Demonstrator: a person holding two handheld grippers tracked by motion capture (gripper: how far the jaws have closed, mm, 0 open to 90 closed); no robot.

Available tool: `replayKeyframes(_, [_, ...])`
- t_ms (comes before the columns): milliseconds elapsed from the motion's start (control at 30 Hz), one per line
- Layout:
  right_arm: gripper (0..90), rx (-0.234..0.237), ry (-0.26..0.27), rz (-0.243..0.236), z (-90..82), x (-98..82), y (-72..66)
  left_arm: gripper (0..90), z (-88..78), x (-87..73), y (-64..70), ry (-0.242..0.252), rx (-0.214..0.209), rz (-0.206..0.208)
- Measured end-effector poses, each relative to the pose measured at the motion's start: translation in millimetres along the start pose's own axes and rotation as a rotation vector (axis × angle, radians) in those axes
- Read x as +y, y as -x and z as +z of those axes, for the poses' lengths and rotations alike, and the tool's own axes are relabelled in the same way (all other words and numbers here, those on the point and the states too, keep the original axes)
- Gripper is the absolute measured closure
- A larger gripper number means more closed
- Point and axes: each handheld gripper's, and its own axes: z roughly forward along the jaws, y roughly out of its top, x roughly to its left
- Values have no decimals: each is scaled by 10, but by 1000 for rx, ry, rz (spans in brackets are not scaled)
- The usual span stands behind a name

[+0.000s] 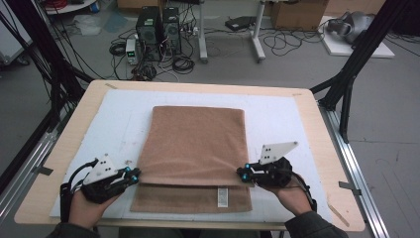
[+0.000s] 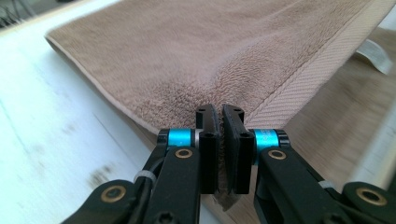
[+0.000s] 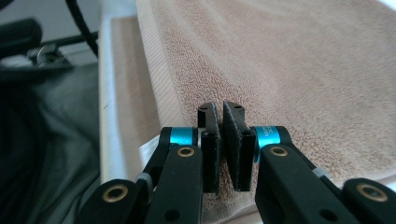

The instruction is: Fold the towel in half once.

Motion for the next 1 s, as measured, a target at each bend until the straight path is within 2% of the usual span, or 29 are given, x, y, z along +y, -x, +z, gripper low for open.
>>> replayKeyframes(67, [864, 42, -11, -8, 24, -62, -86, 849, -27, -113, 74, -9, -21, -16])
replayKeyframes(100, [866, 92, -26, -9, 54, -109, -120, 849, -24, -185, 113, -20, -31, -18])
replayKeyframes(167, [865, 116, -86, -14, 181, -252, -172, 847, 53, -348, 168, -65, -40, -9])
replayKeyframes(200, [864, 130, -96, 0, 237, -313, -178, 846, 106, -427, 165, -84, -52, -22])
replayKeyframes(267, [860, 139, -158, 13, 410, -473, -169, 846, 188, -541, 162, -91, -64, -41])
replayKeyframes(300, [859, 143, -157, 18, 467, -534, -166, 846, 190, -561, 159, -72, -62, -56])
replayKeyframes(333, [859, 152, -126, 44, 462, -566, -150, 848, 184, -560, 151, -70, -65, -63])
replayKeyframes(367, [858, 153, -117, 53, 454, -577, -134, 848, 184, -557, 160, -65, -65, -61])
replayKeyframes(433, [833, 149, -121, 39, 446, -566, -140, 843, 174, -540, 160, -76, -62, -31])
replayKeyframes(467, [783, 147, -119, 35, 443, -553, -144, 826, 169, -528, 151, -72, -62, -34])
replayKeyframes(567, [722, 121, -77, 39, 398, -512, -129, 724, 116, -489, 116, -20, -54, -53])
replayKeyframes(633, [676, 94, -46, 44, 362, -488, -117, 638, 88, -459, 97, -1, -38, -46])
replayKeyframes(700, [675, 78, -18, 43, 341, -470, -100, 609, 85, -434, 70, 10, -40, -52])
replayKeyframes(800, [681, 92, -38, 31, 366, -482, -98, 598, 114, -413, 51, 15, -36, -56])
replayKeyframes(833, [681, 97, -45, 24, 377, -496, -99, 610, 137, -417, 55, 5, -35, -55])
replayKeyframes(900, [694, 112, -64, 29, 397, -529, -105, 688, 204, -439, 70, -38, -39, -45])
replayKeyframes(967, [718, 101, -111, 5, 430, -559, -120, 717, 260, -472, 90, -74, -47, -35])
replayKeyframes(1000, [725, 99, -108, 9, 434, -575, -127, 718, 270, -486, 95, -76, -49, -37])
